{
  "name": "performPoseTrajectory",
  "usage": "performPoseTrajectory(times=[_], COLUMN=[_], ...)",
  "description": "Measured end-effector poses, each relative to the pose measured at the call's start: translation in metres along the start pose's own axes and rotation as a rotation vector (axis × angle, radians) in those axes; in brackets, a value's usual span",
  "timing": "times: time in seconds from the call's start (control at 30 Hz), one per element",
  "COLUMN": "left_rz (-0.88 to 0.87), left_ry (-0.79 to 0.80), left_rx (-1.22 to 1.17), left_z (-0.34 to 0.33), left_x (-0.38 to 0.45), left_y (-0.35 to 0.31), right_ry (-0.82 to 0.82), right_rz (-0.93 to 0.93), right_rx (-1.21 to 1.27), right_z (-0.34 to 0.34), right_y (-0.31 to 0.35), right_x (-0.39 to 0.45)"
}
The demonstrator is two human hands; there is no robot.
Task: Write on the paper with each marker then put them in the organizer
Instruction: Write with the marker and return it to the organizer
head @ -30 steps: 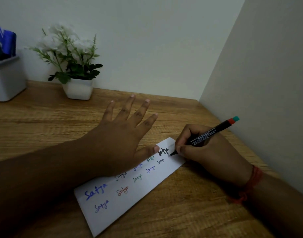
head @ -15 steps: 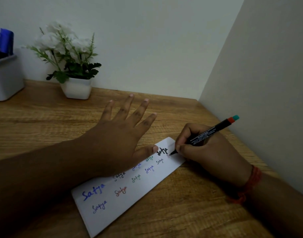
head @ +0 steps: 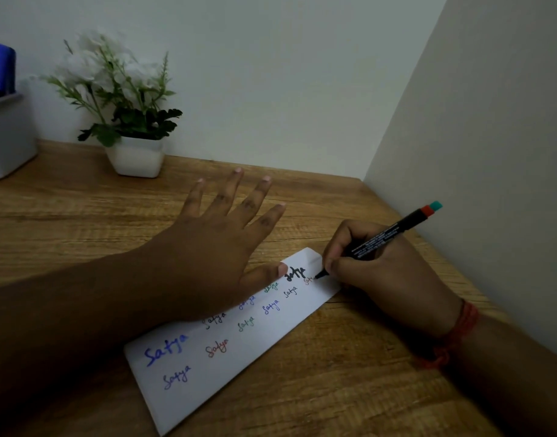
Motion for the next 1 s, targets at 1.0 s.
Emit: performPoseTrajectory(times=[1.0], left_rz=[-0.144], left_ry=[-0.025], left_rx=[0.069], left_z=[0.010], left_x=[-0.002], left_y=[0.001], right_ry=[-0.195], right_rz=[0.136], right_rx=[0.197], right_z=[0.011], right_y=[-0.005], right_x=[0.011])
Point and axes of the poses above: each hand's wrist, its own x-axis towards the middle knuckle, its own z-axis out of the back of the hand, y = z × x, the point moved 4 cm from there along x, towards the middle knuckle, and after that the axes turned 9 degrees about y, right-handed, at the moved point
